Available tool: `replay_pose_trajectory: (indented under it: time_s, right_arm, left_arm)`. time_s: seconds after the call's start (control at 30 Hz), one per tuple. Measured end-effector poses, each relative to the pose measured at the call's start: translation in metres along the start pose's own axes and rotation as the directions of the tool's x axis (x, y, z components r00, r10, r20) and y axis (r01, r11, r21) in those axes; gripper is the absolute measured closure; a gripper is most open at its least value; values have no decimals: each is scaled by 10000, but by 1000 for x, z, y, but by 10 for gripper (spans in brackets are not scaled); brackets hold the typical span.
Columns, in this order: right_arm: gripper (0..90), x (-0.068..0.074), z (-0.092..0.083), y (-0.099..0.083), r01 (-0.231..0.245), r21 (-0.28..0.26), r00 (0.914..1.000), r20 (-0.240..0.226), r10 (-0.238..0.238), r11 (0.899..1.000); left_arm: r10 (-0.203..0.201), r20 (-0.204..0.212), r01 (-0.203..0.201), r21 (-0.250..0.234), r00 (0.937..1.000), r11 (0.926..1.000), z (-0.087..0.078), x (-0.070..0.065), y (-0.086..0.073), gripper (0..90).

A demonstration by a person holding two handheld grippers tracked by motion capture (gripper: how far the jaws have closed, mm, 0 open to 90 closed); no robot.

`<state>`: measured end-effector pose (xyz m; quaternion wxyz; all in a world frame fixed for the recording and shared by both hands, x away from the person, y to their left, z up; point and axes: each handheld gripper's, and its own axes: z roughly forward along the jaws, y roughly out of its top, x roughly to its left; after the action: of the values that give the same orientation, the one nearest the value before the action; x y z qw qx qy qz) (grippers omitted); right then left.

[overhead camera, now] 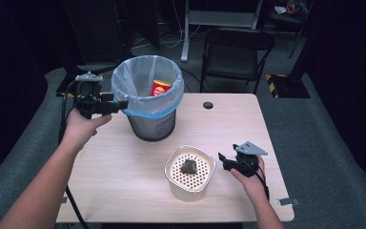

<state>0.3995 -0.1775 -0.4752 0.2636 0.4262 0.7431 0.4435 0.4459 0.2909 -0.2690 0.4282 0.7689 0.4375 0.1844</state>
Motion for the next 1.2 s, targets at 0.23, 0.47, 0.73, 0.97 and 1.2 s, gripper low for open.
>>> replay_pose_trajectory:
  time_s: [0.23, 0.47, 0.73, 0.97, 1.2]
  right_arm:
    - [280, 0, 1, 0, -27, 8, 10000, 16, 27, 10000]
    - [280, -1, 1, -2, 4, 42, 10000, 26, -4, 10000]
    - [280, 0, 1, -2, -42, 87, 10000, 57, 42, 10000]
    - [279, 3, 3, -2, 85, 144, 10000, 42, -86, 9999]
    - [280, 4, 4, -3, 33, 250, 10000, 69, -34, 9997]
  left_arm:
    - [-65, 87, 68, -279, 9999, 9996, -5, 1, -35, 312]
    - [-321, -147, 313, -460, 9994, 9984, -3, 7, -77, 313]
    - [-844, -413, 810, -780, 9956, 9937, 5, 17, -138, 312]
    - [-1419, -457, 1380, -804, 9888, 9872, 14, 27, -181, 307]
    - [-1432, -919, 1388, -521, 9854, 9889, 23, 35, -218, 297]
